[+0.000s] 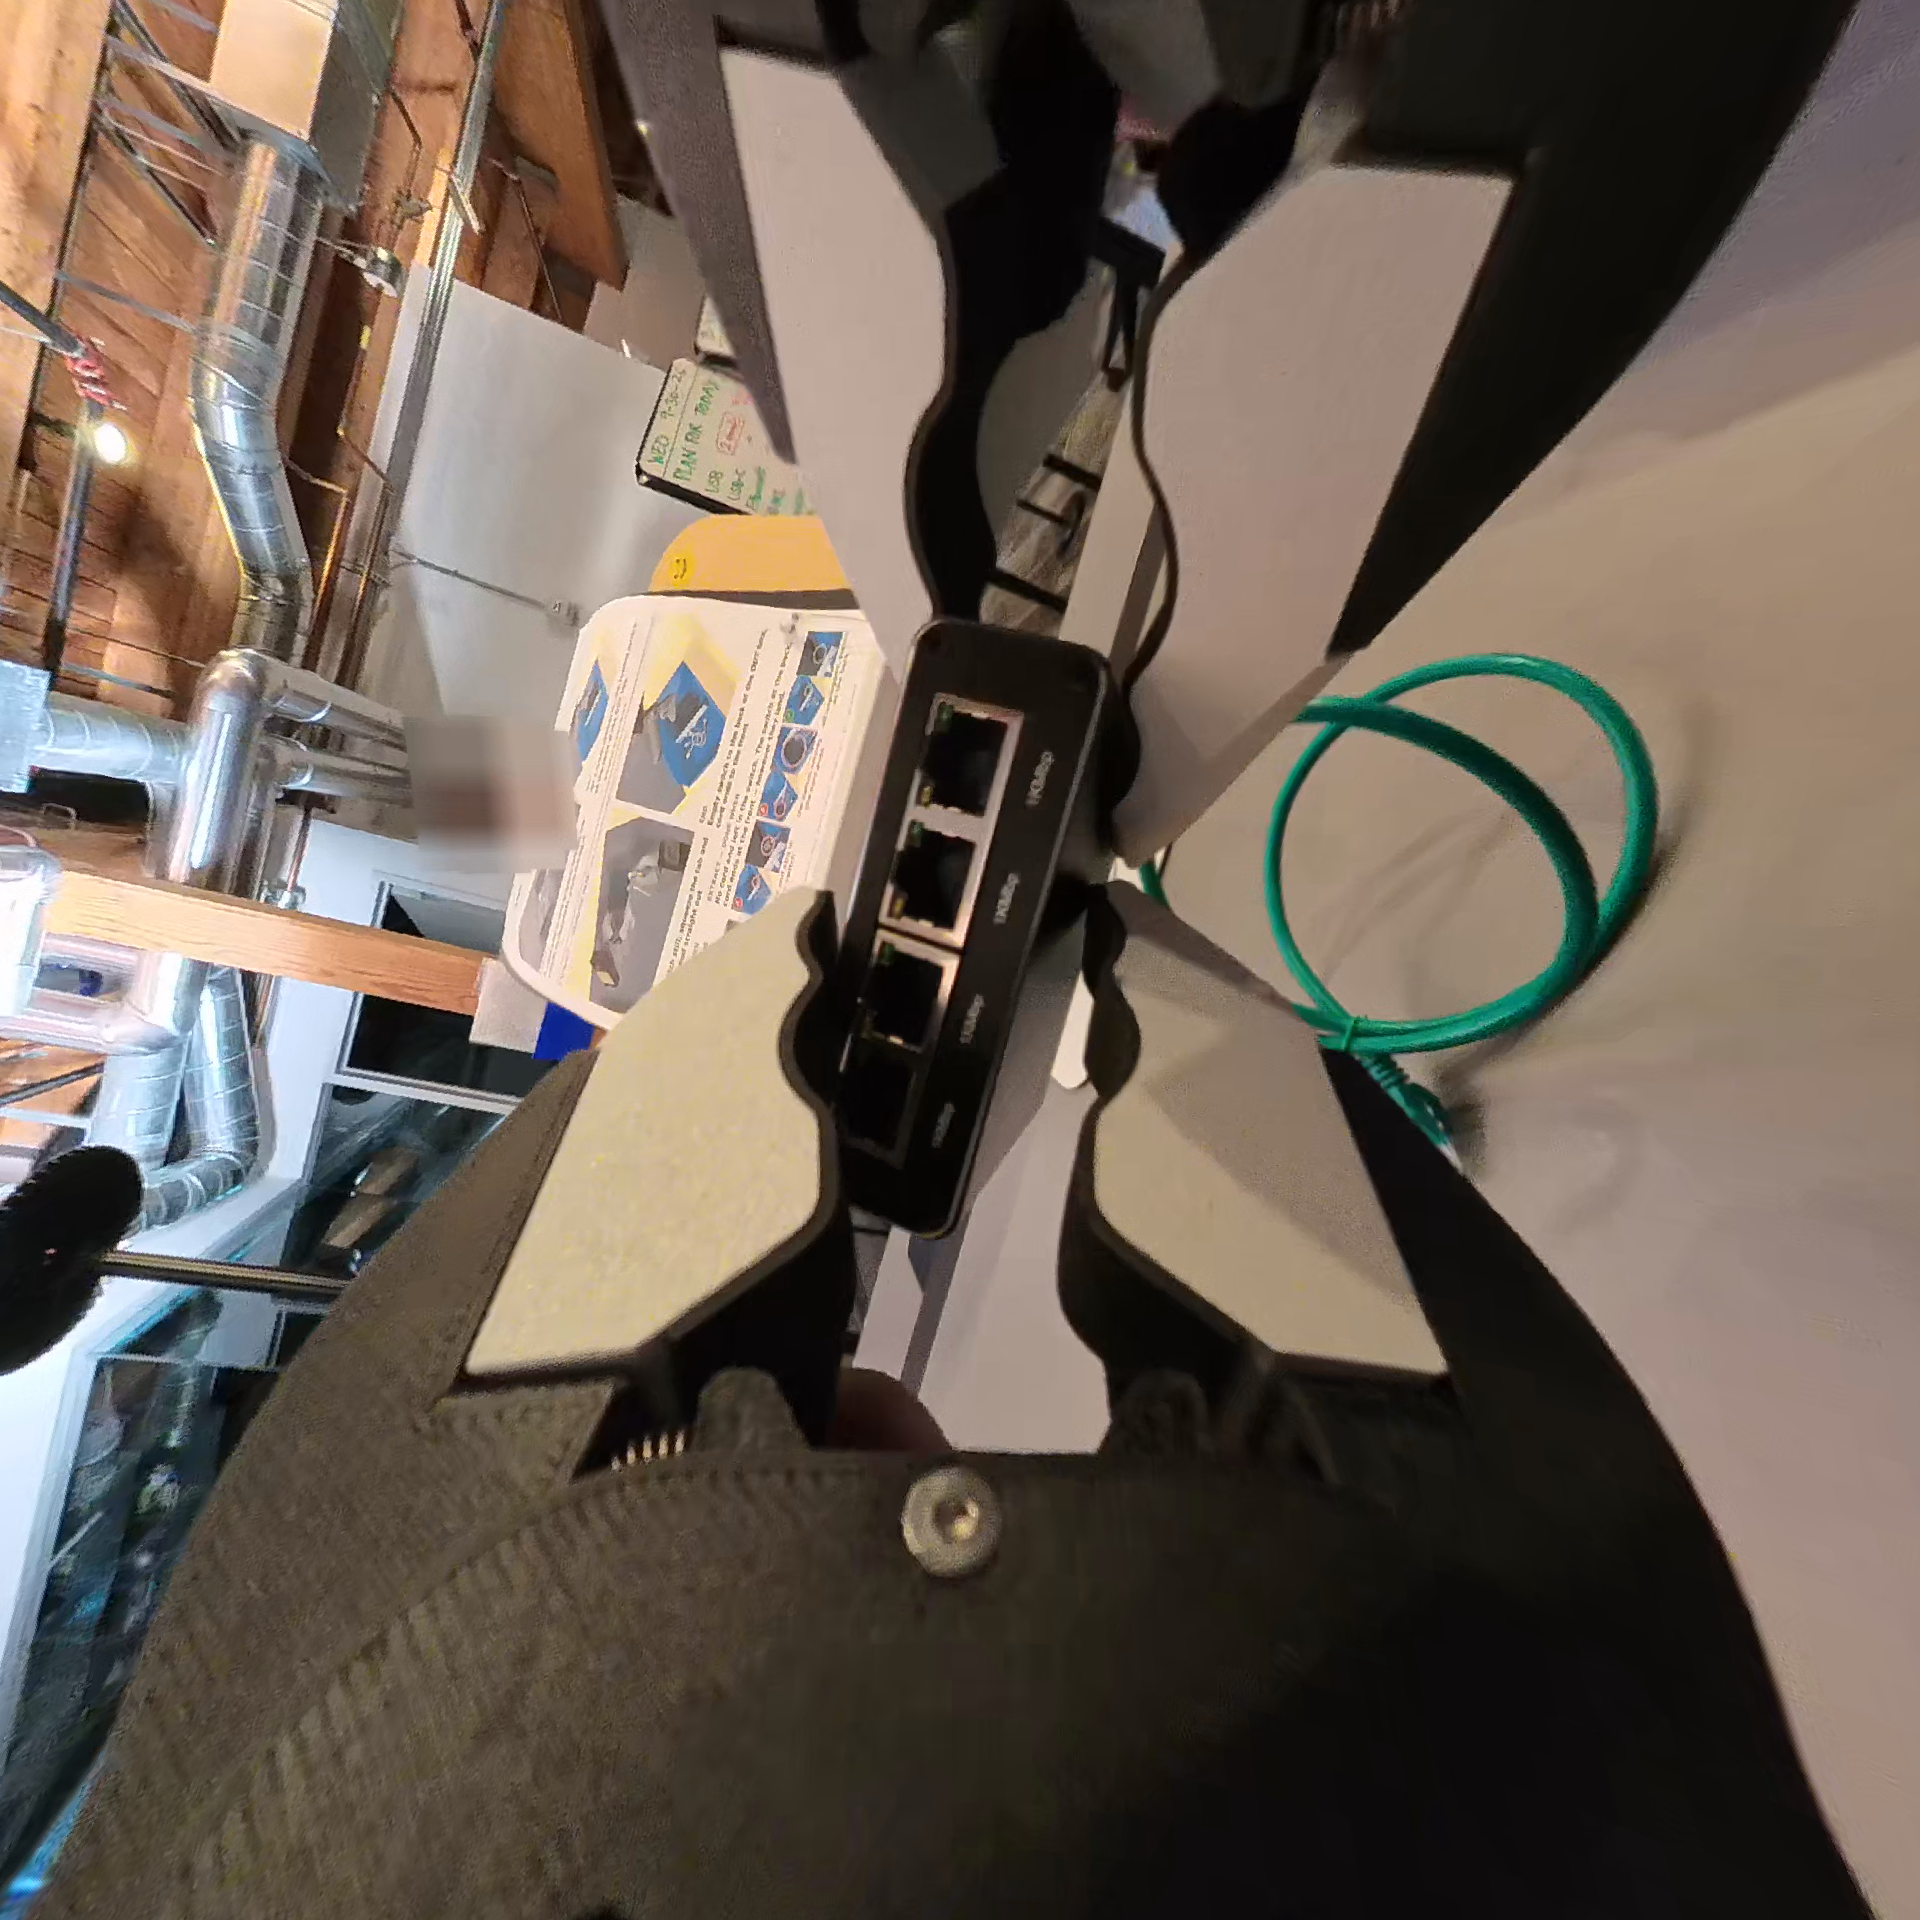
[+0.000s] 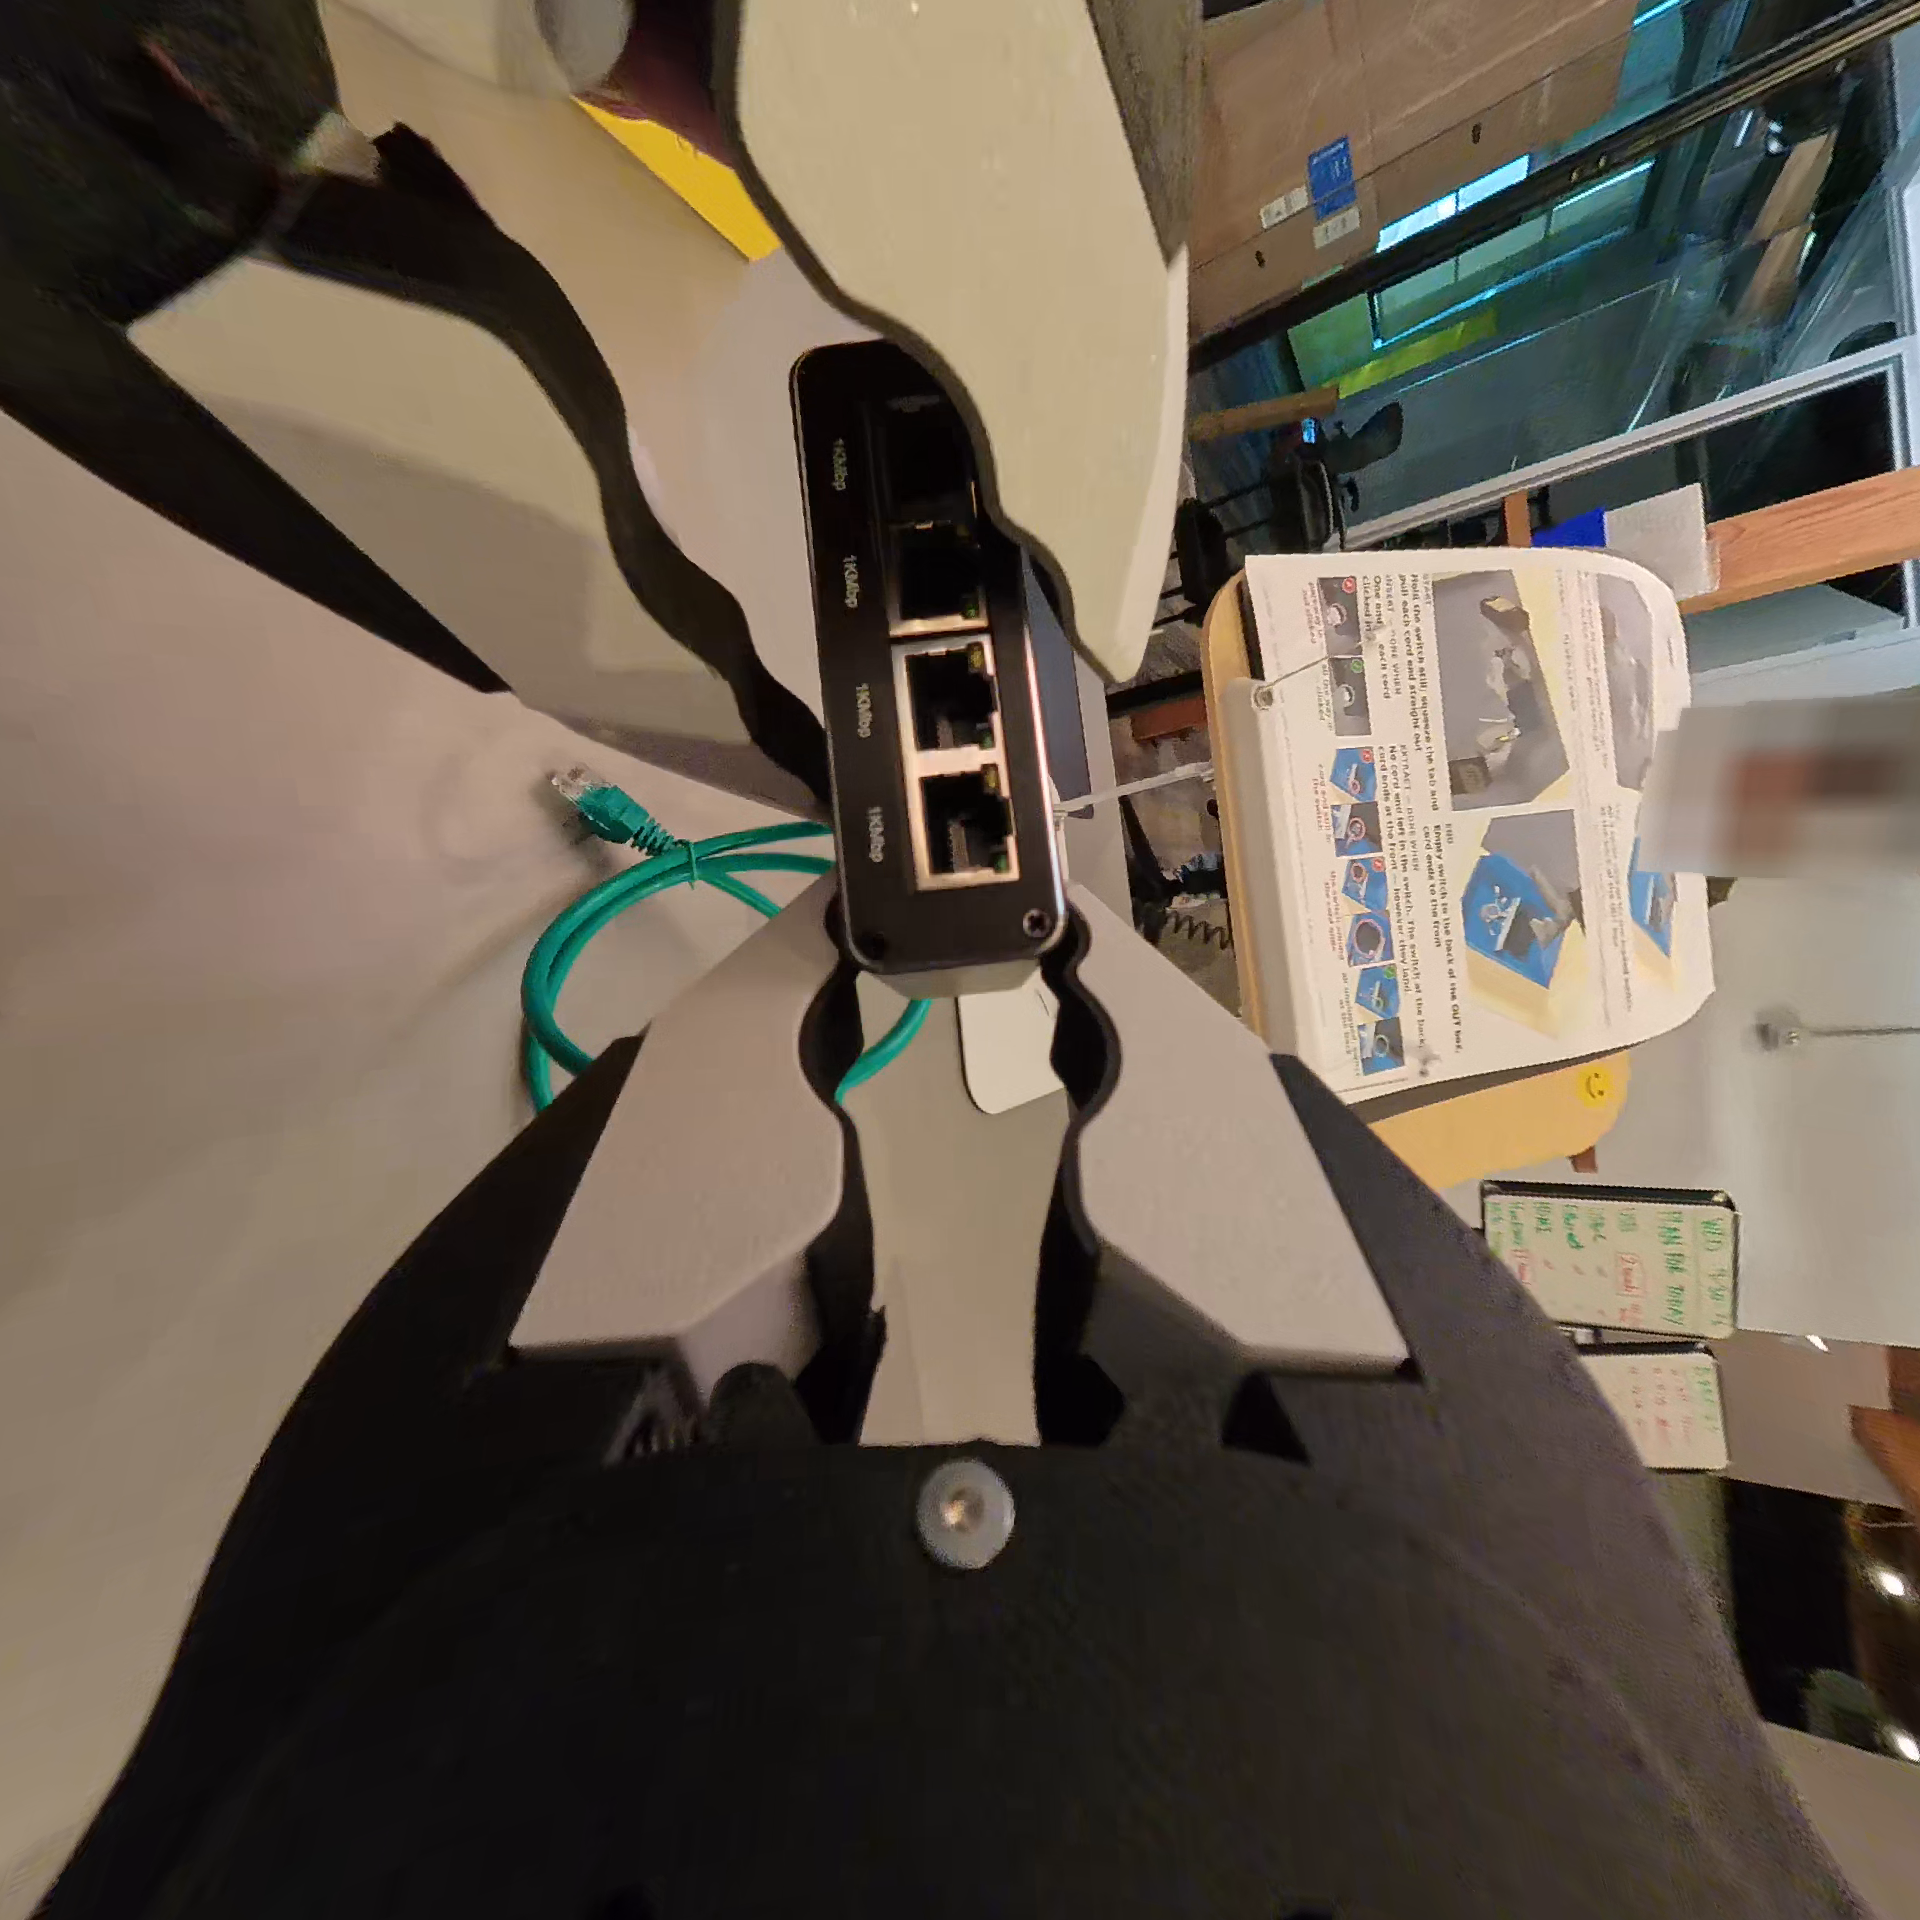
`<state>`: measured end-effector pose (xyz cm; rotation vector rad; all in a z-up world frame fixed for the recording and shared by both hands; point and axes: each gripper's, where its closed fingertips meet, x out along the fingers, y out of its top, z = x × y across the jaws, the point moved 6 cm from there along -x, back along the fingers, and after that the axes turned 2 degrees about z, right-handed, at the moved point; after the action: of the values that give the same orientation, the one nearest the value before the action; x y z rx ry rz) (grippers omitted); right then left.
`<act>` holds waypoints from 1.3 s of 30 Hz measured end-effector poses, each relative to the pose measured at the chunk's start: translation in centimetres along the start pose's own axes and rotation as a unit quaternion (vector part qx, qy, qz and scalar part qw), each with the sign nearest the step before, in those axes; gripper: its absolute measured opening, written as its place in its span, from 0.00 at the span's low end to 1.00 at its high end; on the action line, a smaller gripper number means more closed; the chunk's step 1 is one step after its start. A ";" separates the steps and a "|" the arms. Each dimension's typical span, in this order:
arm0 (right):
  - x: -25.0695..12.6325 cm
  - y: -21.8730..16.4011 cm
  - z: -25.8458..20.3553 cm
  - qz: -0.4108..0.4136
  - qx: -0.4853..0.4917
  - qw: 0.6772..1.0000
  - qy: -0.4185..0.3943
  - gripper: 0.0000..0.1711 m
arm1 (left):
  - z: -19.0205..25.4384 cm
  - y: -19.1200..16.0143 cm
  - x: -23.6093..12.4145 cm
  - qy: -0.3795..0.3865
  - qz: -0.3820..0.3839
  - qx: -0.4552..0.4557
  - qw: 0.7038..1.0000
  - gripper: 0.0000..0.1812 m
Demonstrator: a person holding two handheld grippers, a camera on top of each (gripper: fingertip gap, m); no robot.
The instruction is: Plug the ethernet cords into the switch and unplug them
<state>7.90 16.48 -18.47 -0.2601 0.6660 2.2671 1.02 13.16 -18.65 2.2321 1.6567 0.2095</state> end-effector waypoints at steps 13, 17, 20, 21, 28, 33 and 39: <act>-0.8 0.7 0.6 0.037 0.007 0.997 0.068 0.21 | 0.3 -1.0 -0.7 -0.002 0.080 -0.040 0.996 0.19; -2.1 1.0 1.5 0.091 0.011 0.989 0.119 0.23 | -0.2 -0.7 -1.3 0.004 0.116 -0.048 0.992 0.19; -3.3 1.3 2.5 0.114 0.017 0.976 0.182 0.22 | -0.6 -0.6 -1.6 -0.004 0.144 -0.056 0.988 0.19; -3.8 1.5 3.0 0.122 0.028 0.970 0.209 0.22 | -0.8 -0.7 -1.7 0.002 0.145 -0.047 0.988 0.18; -4.0 2.2 5.5 0.106 0.018 0.921 0.375 0.49 | -1.9 -0.2 -2.3 -0.034 0.185 -0.043 0.981 0.18; -2.7 3.2 4.6 0.087 -0.023 0.853 0.515 0.62 | -2.1 1.7 -3.2 -0.060 0.217 -0.005 0.974 0.18; -3.0 4.5 1.2 0.096 -0.055 0.777 0.620 0.68 | -1.6 3.6 -3.8 -0.076 0.257 0.024 0.963 0.18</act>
<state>6.83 12.69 -14.57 -1.9112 1.2090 2.0695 2.56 8.95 -15.47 2.6032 0.9902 0.1197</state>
